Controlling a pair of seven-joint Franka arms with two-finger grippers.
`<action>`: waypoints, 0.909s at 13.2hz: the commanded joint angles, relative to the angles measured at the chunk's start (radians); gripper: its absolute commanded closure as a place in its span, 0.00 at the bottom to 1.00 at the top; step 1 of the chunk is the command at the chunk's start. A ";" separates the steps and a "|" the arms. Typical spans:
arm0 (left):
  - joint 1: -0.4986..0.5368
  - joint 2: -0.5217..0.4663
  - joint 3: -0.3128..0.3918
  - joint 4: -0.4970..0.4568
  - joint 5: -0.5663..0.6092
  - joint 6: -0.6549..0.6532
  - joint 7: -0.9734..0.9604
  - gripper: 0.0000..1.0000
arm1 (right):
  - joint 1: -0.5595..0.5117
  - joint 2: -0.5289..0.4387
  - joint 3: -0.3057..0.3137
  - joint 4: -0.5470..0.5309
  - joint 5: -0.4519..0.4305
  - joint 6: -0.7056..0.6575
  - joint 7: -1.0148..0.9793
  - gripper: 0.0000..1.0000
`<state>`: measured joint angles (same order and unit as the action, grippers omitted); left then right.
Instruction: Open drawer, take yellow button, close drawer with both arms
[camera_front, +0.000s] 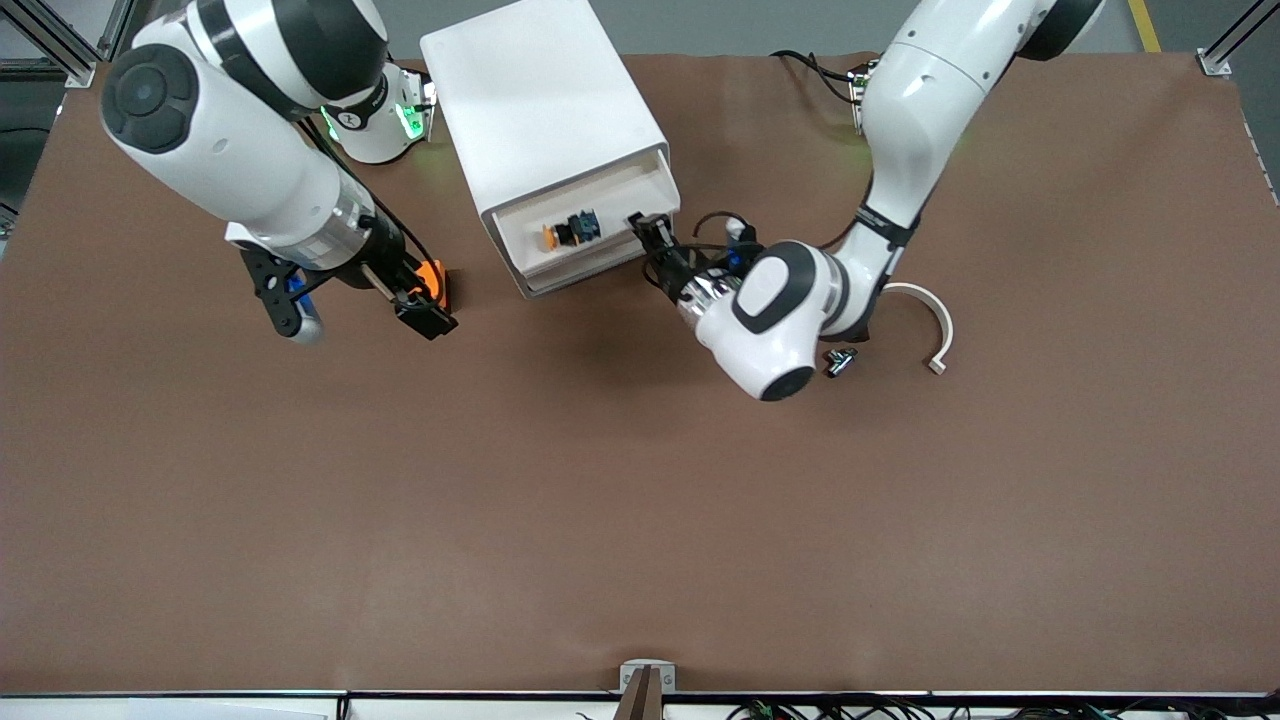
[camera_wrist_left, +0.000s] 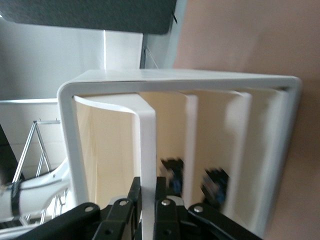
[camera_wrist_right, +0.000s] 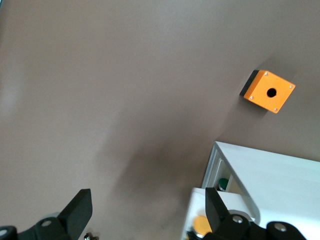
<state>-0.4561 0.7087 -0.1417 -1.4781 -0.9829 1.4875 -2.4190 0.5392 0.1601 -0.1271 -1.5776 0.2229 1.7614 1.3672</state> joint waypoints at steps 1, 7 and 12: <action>0.077 0.047 -0.003 0.096 -0.014 -0.021 0.063 0.98 | 0.039 0.030 -0.009 0.025 0.016 0.023 0.062 0.00; 0.100 0.058 -0.003 0.124 -0.007 -0.021 0.081 0.01 | 0.134 0.065 -0.009 0.016 0.016 0.084 0.171 0.00; 0.146 0.049 0.001 0.156 0.107 -0.075 0.084 0.01 | 0.206 0.082 -0.011 -0.030 0.009 0.145 0.253 0.00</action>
<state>-0.3224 0.7642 -0.1388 -1.3455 -0.9221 1.4378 -2.3437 0.7171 0.2365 -0.1271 -1.5862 0.2231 1.8702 1.5864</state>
